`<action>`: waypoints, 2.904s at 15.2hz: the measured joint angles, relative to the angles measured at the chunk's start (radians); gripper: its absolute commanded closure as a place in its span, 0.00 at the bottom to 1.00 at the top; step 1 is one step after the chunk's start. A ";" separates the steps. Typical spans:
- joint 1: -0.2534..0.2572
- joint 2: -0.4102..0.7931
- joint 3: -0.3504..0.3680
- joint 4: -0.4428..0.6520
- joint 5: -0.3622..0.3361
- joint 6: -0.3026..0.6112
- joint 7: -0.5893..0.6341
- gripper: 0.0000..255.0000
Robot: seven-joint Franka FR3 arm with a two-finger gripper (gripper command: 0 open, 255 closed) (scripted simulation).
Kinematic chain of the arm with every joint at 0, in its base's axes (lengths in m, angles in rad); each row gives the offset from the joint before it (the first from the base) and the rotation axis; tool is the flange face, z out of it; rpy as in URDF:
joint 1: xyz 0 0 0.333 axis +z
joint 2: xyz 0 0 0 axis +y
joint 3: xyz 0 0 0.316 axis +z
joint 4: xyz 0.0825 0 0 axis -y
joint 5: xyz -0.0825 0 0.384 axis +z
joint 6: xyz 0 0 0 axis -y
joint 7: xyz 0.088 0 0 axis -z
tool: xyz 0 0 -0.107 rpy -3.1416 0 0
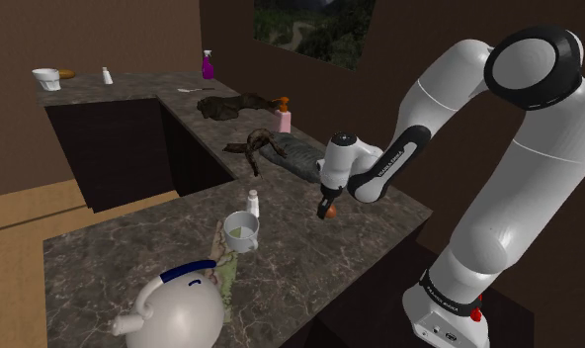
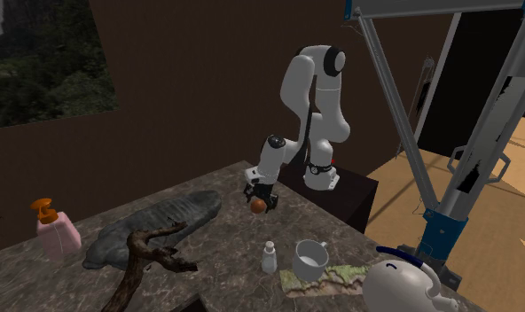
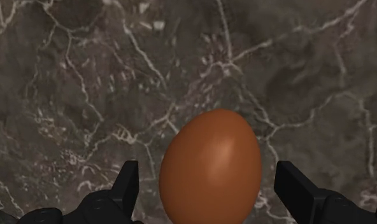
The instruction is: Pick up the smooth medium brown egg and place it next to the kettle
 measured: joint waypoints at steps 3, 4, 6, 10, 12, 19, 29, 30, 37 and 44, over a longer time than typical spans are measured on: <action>0.000 0.001 0.000 0.000 -0.001 0.001 0.001 1.00; 0.000 0.000 0.000 0.000 -0.001 0.001 0.001 1.00; 0.000 0.000 0.000 0.000 -0.001 0.001 0.001 1.00; 0.000 0.000 0.000 0.000 -0.001 0.001 0.001 1.00; 0.000 0.001 0.000 0.000 -0.001 0.001 0.001 1.00; 0.003 -0.082 0.020 -0.014 0.113 -0.057 -0.096 1.00; 0.037 -0.243 0.020 -0.017 0.286 -0.199 -0.249 1.00; 0.041 -0.254 0.019 -0.015 0.297 -0.213 -0.257 1.00; 0.063 -0.345 0.008 0.007 0.360 -0.319 -0.321 1.00; 0.081 -0.419 -0.001 0.049 0.402 -0.431 -0.368 1.00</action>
